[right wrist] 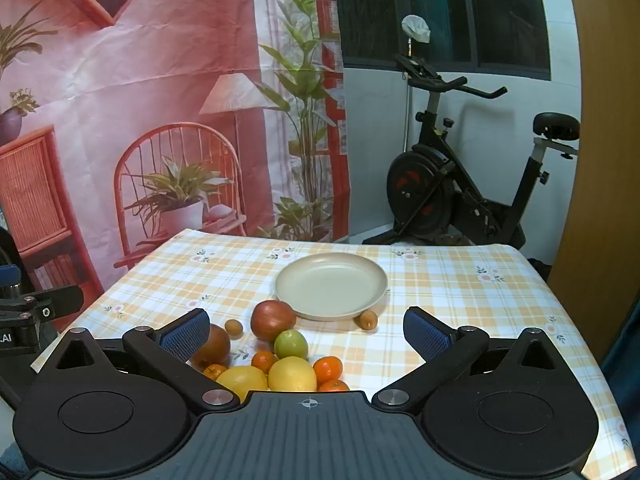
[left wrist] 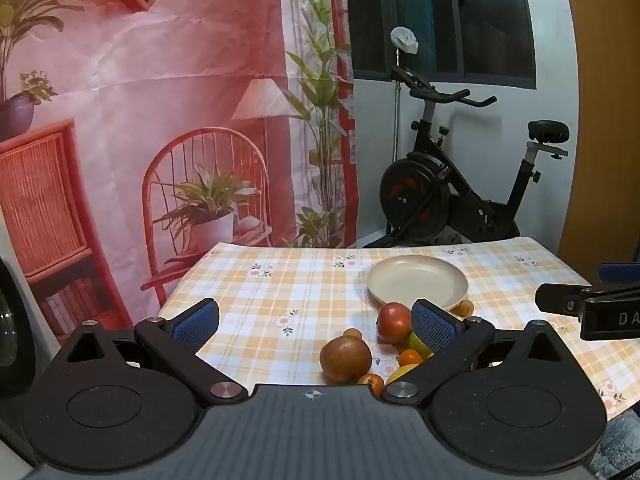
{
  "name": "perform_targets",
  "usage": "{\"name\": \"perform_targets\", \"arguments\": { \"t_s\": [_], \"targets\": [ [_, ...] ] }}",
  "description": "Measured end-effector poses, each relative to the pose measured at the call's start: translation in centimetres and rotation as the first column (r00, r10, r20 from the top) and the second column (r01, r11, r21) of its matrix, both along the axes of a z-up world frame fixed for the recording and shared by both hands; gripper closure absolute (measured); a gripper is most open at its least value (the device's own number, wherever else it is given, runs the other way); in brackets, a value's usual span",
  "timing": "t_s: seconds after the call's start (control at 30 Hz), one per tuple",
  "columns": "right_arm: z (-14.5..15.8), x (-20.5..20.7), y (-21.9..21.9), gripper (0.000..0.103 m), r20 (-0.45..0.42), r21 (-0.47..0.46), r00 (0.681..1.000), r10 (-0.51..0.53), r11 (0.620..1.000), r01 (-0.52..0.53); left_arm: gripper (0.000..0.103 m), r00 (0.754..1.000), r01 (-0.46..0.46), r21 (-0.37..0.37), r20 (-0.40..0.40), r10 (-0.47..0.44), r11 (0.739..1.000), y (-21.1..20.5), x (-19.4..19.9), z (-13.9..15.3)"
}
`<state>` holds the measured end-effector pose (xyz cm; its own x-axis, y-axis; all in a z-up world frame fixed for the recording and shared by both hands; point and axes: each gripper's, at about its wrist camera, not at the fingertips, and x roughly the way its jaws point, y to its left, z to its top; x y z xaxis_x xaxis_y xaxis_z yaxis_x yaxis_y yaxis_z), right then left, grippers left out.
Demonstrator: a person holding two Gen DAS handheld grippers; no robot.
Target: Organize fruits
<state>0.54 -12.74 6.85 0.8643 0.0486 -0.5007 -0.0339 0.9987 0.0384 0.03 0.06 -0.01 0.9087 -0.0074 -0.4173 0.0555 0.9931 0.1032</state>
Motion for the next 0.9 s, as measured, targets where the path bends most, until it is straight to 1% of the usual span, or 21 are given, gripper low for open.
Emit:
{"name": "perform_targets", "arguments": {
  "t_s": [0.3,0.33,0.9],
  "targets": [
    [-0.08,0.0,0.01,0.0,0.001,0.001,1.0,0.0,1.0,0.0,0.0,1.0,0.009,-0.029,-0.002,-0.009,1.0,0.34,-0.59,0.22],
    [-0.05,0.0,0.01,0.0,0.0,0.001,1.0,0.0,1.0,0.0,0.0,1.0,-0.002,-0.008,-0.014,0.002,1.0,0.28,0.15,-0.17],
    [0.07,-0.02,-0.04,0.0,-0.001,0.003,1.0,-0.001,1.0,0.001,0.0,1.0,-0.014,-0.009,0.003,0.014,1.0,-0.05,-0.12,-0.03]
  ]
}}
